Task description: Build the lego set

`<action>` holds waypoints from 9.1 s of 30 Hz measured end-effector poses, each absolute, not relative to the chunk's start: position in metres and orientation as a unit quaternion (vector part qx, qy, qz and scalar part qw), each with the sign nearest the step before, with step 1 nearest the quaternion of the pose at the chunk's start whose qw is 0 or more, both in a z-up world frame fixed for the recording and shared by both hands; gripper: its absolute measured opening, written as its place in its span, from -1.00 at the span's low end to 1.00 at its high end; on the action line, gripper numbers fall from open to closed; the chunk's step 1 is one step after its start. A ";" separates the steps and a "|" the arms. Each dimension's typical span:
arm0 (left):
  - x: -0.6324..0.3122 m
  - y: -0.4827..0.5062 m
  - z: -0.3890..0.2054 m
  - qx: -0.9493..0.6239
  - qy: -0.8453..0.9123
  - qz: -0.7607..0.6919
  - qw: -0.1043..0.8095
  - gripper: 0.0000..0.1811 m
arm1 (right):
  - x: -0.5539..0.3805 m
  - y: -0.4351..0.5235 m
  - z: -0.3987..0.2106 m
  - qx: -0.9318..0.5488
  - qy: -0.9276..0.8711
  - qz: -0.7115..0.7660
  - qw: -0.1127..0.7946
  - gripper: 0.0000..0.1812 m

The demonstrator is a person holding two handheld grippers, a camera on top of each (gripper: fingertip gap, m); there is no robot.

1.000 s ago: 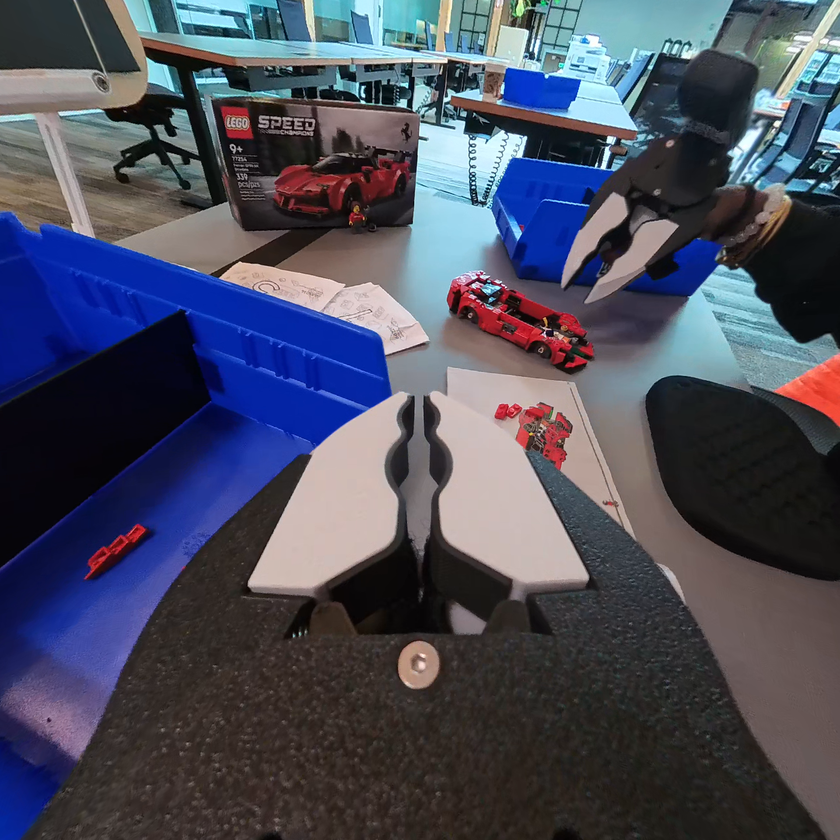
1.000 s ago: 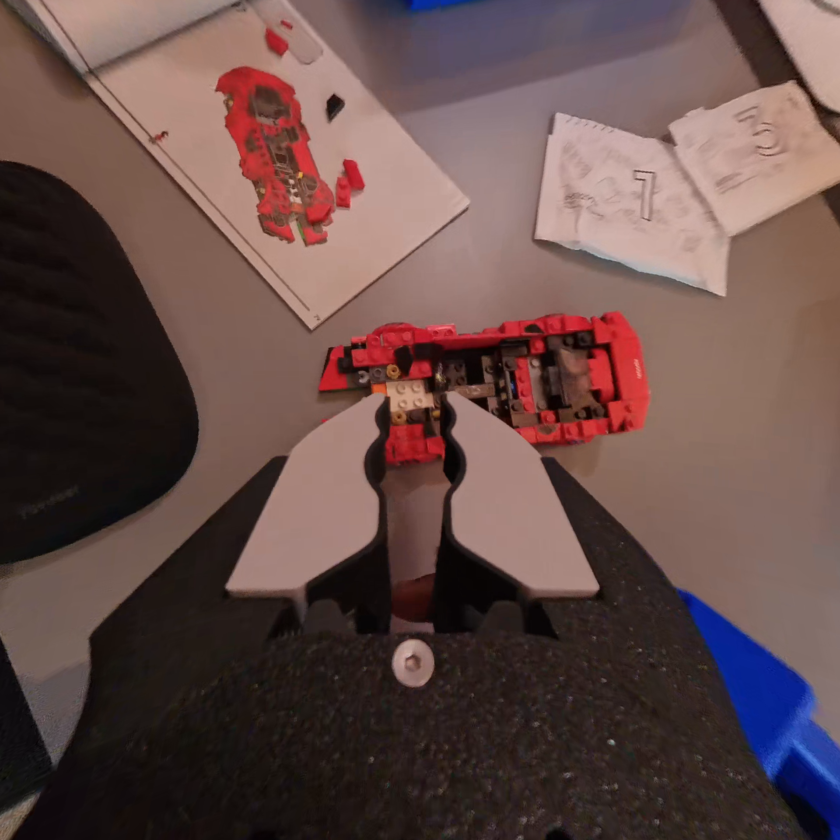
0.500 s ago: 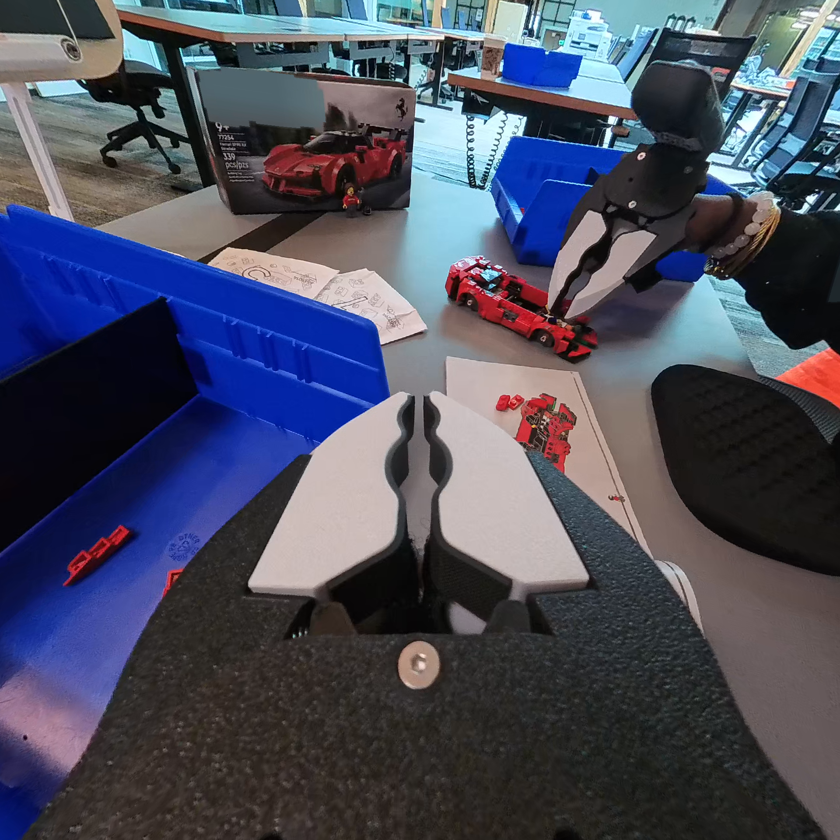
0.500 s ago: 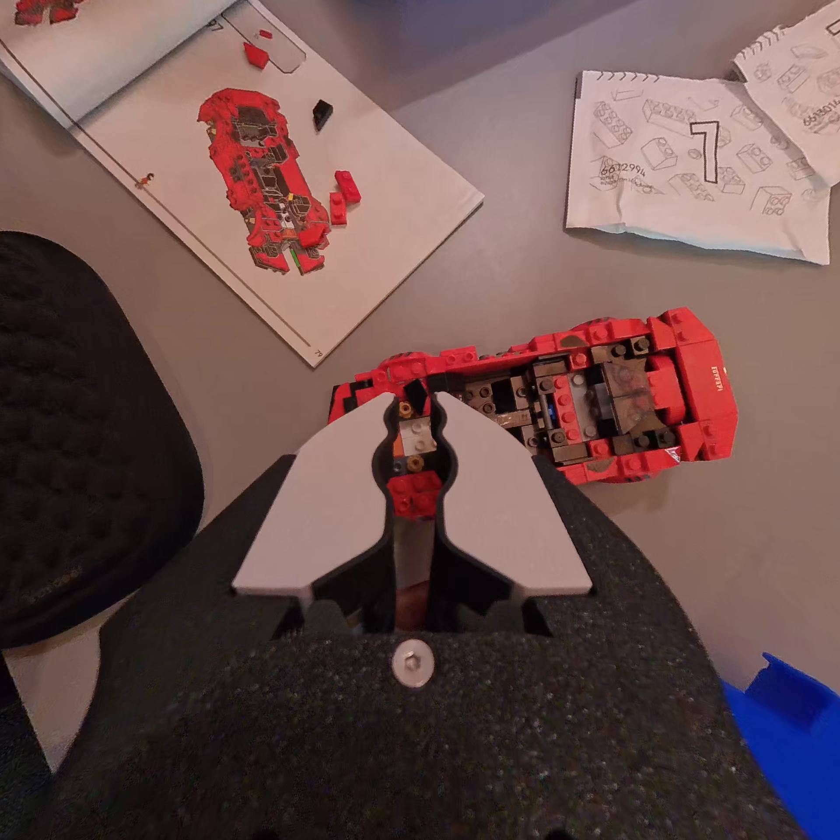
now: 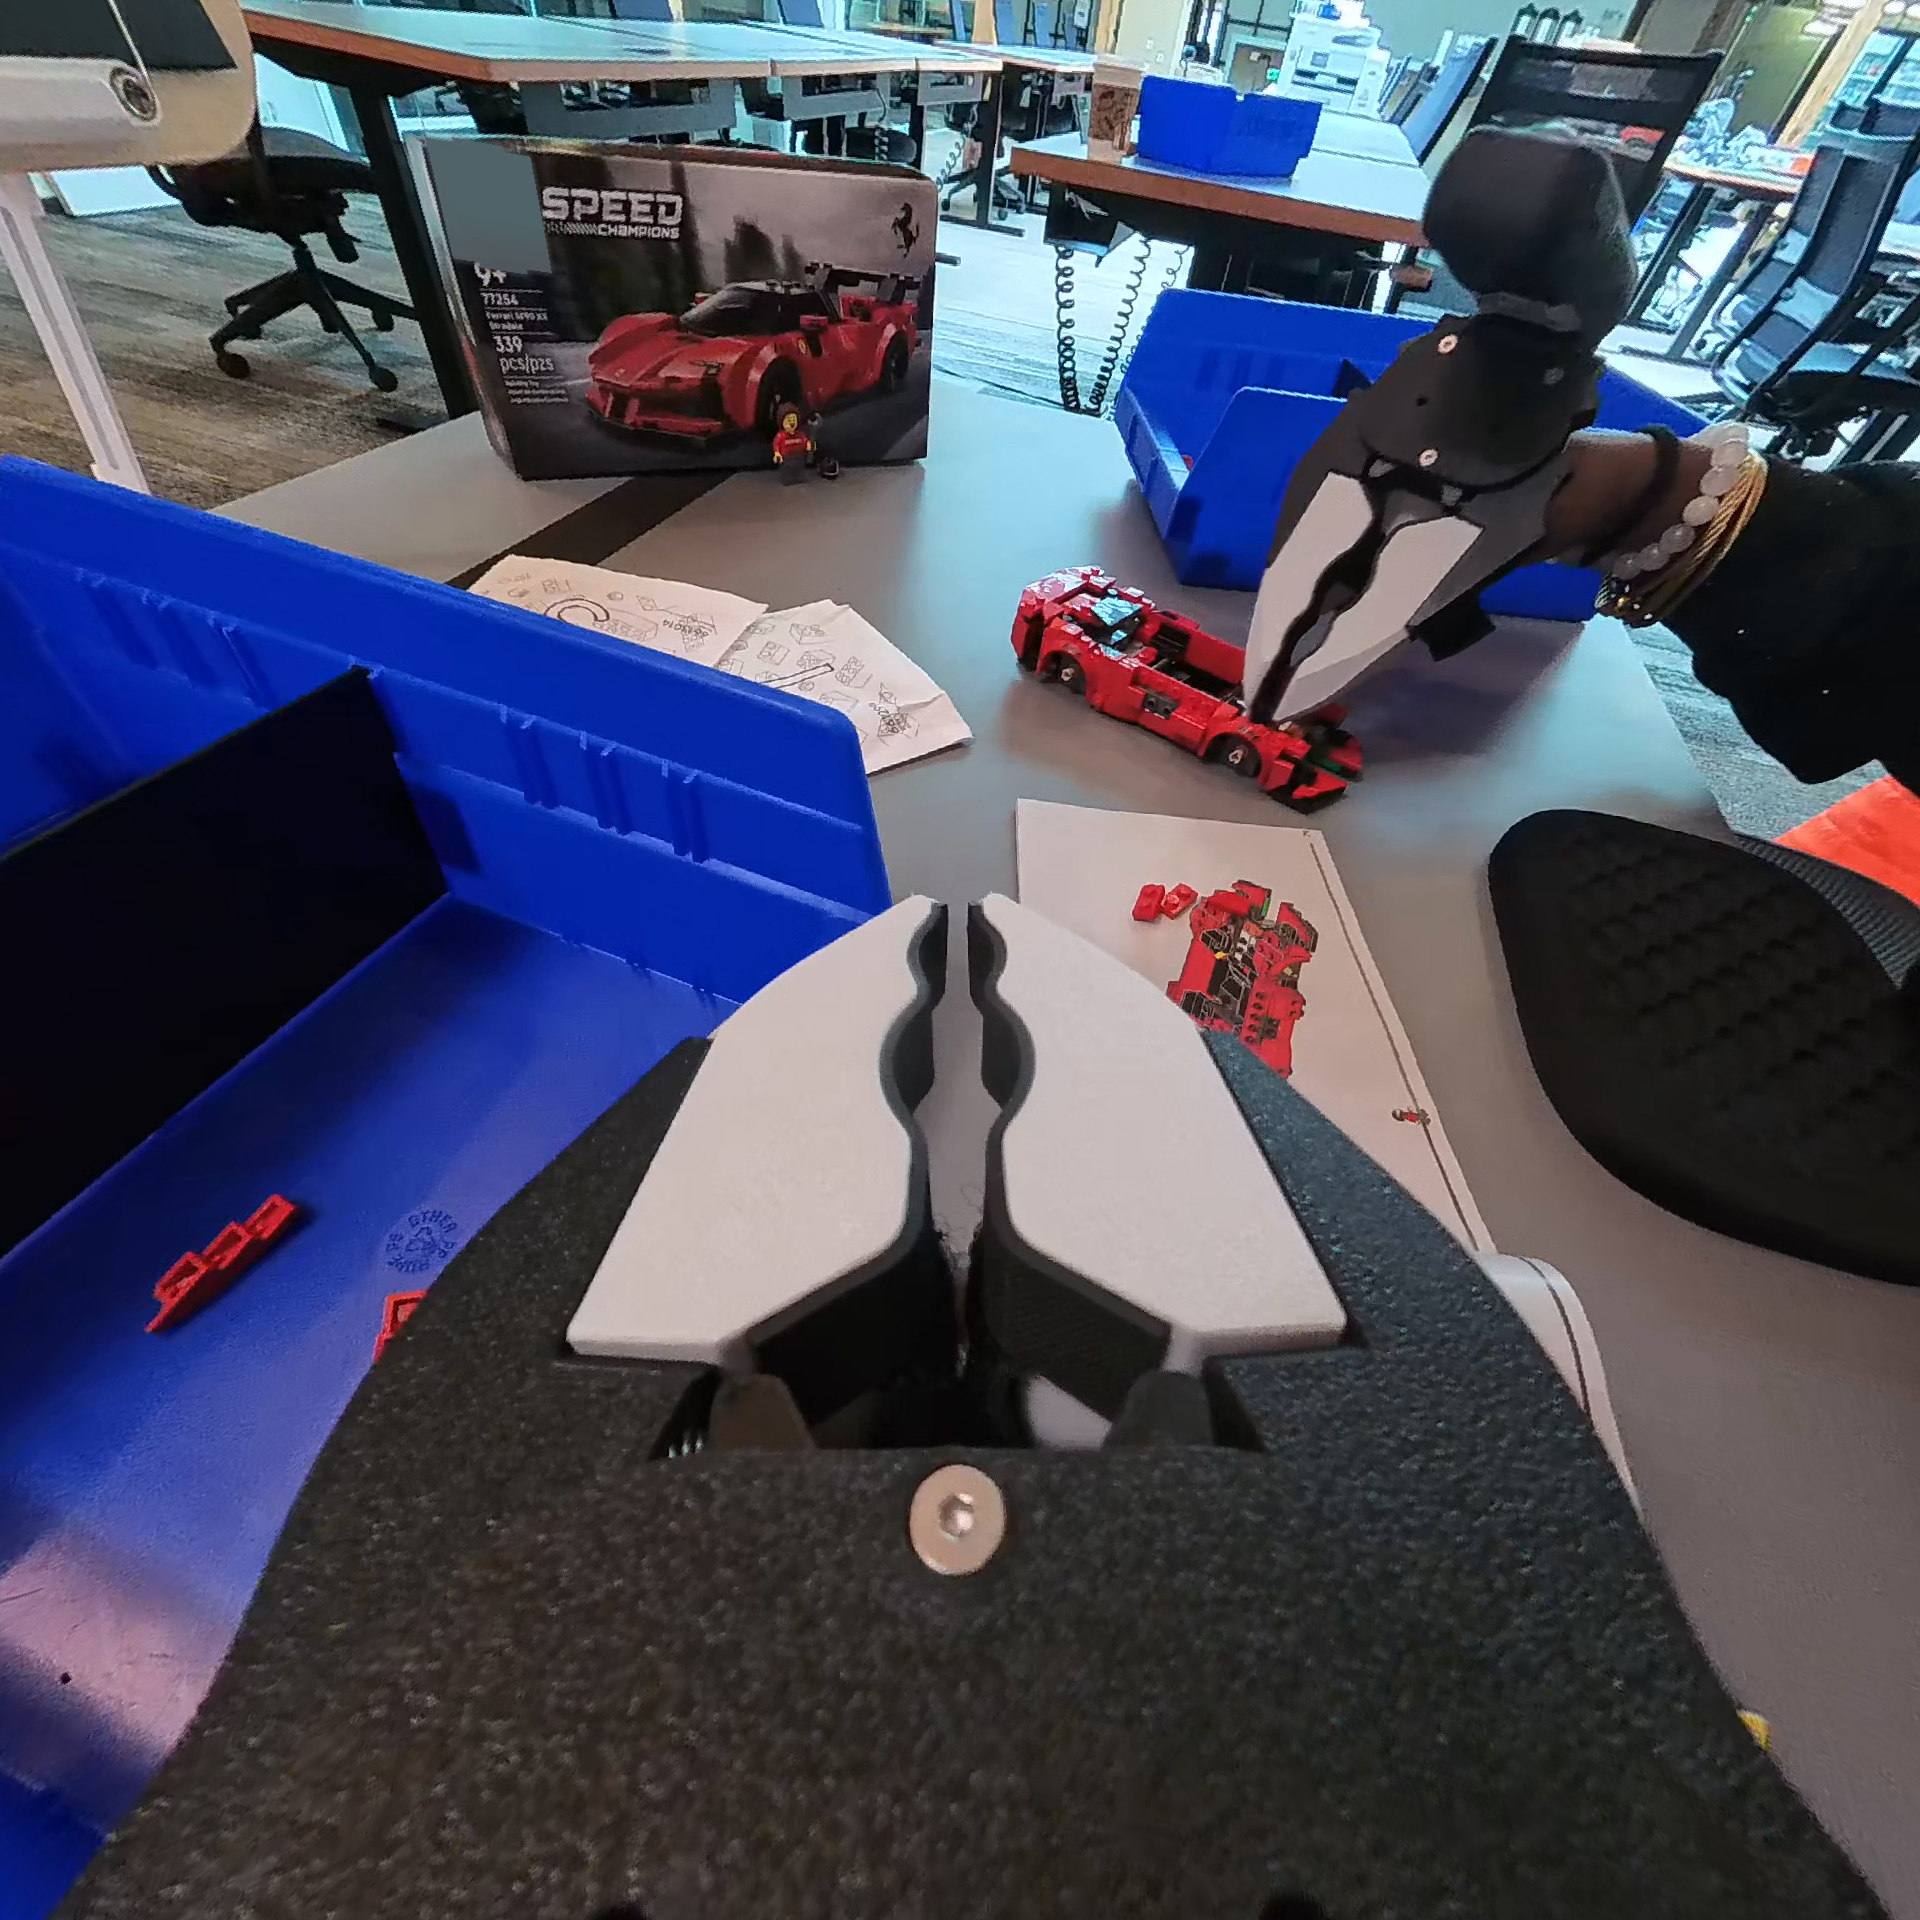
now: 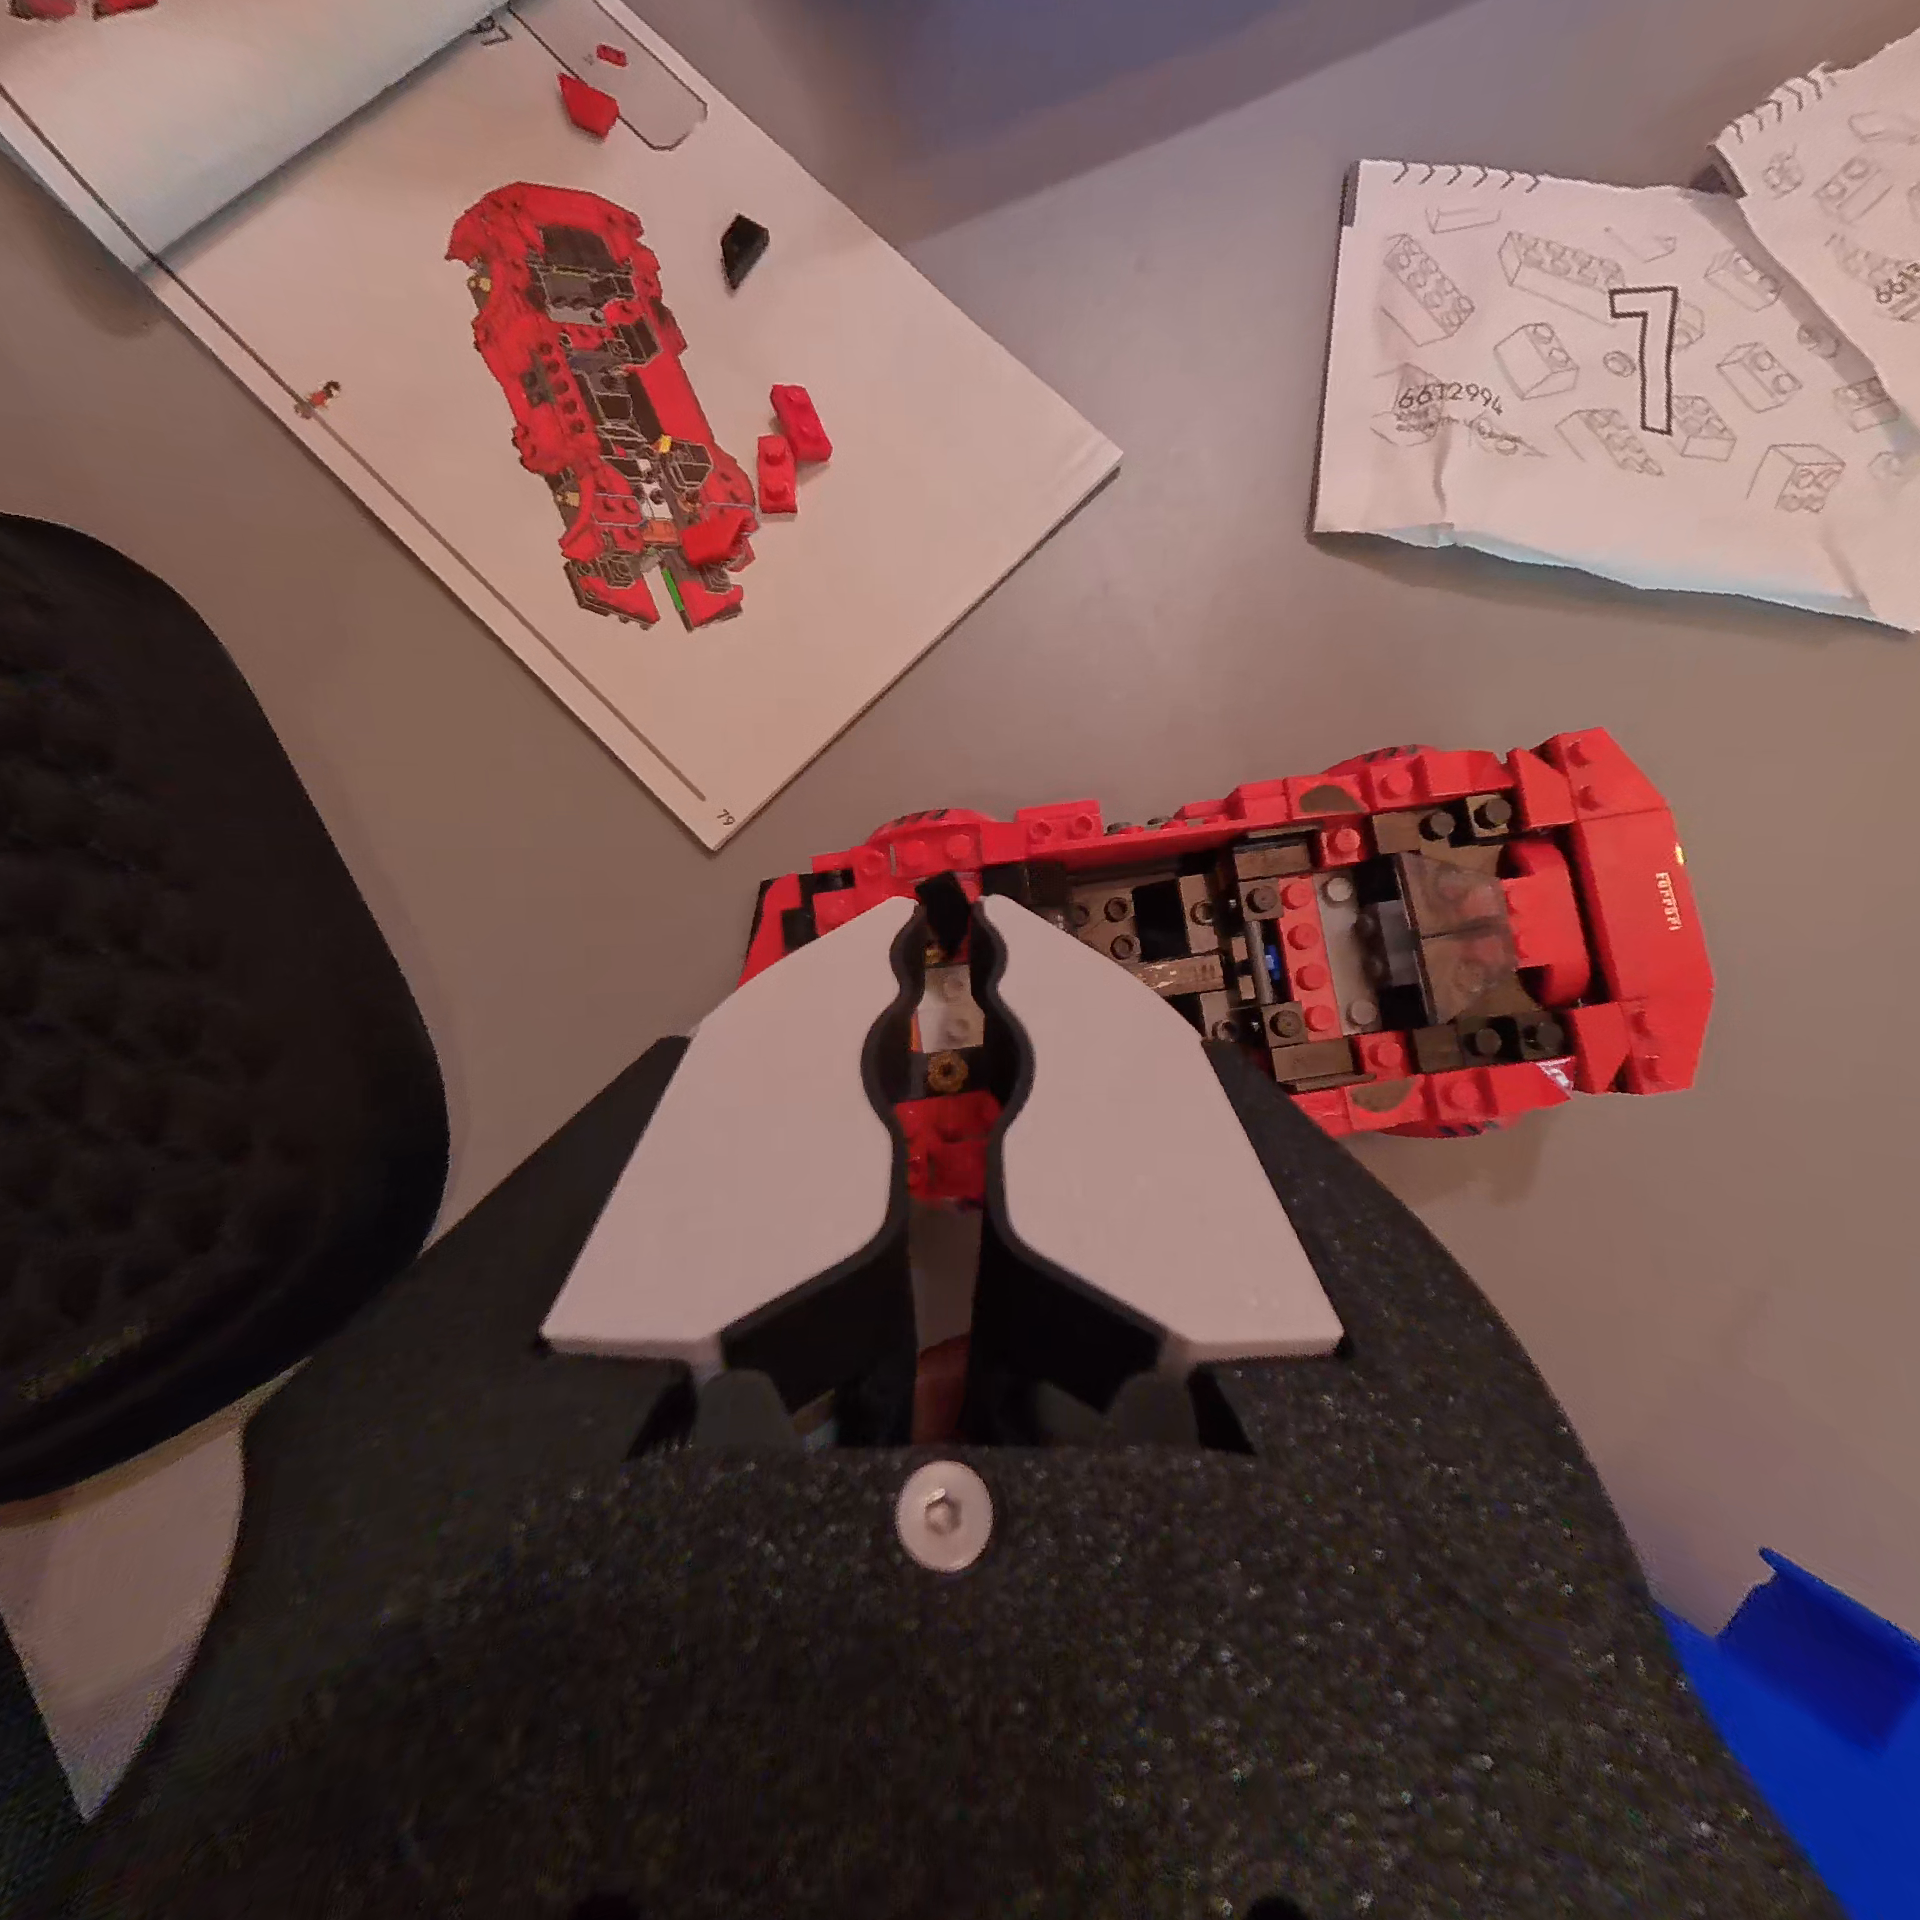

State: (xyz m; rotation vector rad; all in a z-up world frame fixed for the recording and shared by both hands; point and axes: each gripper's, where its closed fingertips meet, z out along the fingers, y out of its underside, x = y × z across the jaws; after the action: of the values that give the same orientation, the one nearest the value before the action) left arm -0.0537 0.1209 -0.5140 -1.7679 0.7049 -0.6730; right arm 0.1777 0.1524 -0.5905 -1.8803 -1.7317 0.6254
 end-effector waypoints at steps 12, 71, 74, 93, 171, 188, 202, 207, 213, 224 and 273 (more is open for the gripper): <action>-0.047 0.117 -0.511 -0.737 0.306 -0.286 0.530 -0.96 | 0.162 0.130 -0.555 -0.657 -0.635 0.281 0.293 -0.92; -0.017 0.102 -0.541 -0.729 0.369 -0.326 0.474 -0.98 | 0.171 0.163 -0.593 -0.743 -0.647 0.168 0.041 -0.95; -0.017 0.101 -0.540 -0.728 0.371 -0.324 0.476 -0.98 | 0.171 0.163 -0.594 -0.748 -0.645 0.154 0.026 -0.95; -0.015 0.100 -0.540 -0.726 0.373 -0.327 0.476 -0.98 | 0.171 0.162 -0.594 -0.752 -0.655 0.071 0.003 -0.95; -0.023 0.104 -0.535 -0.721 0.362 -0.296 0.511 -0.93 | 0.089 0.082 -0.601 -0.774 -0.550 0.269 0.161 -0.68; -0.023 0.105 -0.538 -0.722 0.362 -0.296 0.510 -0.94 | 0.103 0.095 -0.600 -0.485 -0.836 0.216 0.141 -0.95; -0.021 0.104 -0.539 -0.721 0.365 -0.298 0.507 -0.94 | 0.083 0.075 -0.607 -0.536 -0.791 0.223 0.193 -0.96; -0.020 0.102 -0.538 -0.720 0.369 -0.299 0.507 -0.94 | 0.088 0.085 -0.604 -0.566 -0.765 0.236 0.194 -1.00; -0.020 0.103 -0.539 -0.720 0.368 -0.298 0.507 -0.94 | 0.075 0.057 -0.609 -0.543 -0.773 0.283 0.166 -0.99; -0.019 0.102 -0.539 -0.720 0.371 -0.298 0.505 -0.94 | 0.083 0.085 -0.593 -0.495 -0.804 0.272 0.185 -0.85; -0.012 0.097 -0.544 -0.718 0.389 -0.301 0.493 -0.94 | 0.069 0.081 -0.599 -0.432 -0.866 0.214 0.133 -0.84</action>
State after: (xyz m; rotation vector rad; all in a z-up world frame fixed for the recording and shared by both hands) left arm -0.0120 0.0974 -0.5440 -1.7413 0.9426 -0.7312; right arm 0.0686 0.0810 -0.5988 -1.2522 -2.5123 0.6201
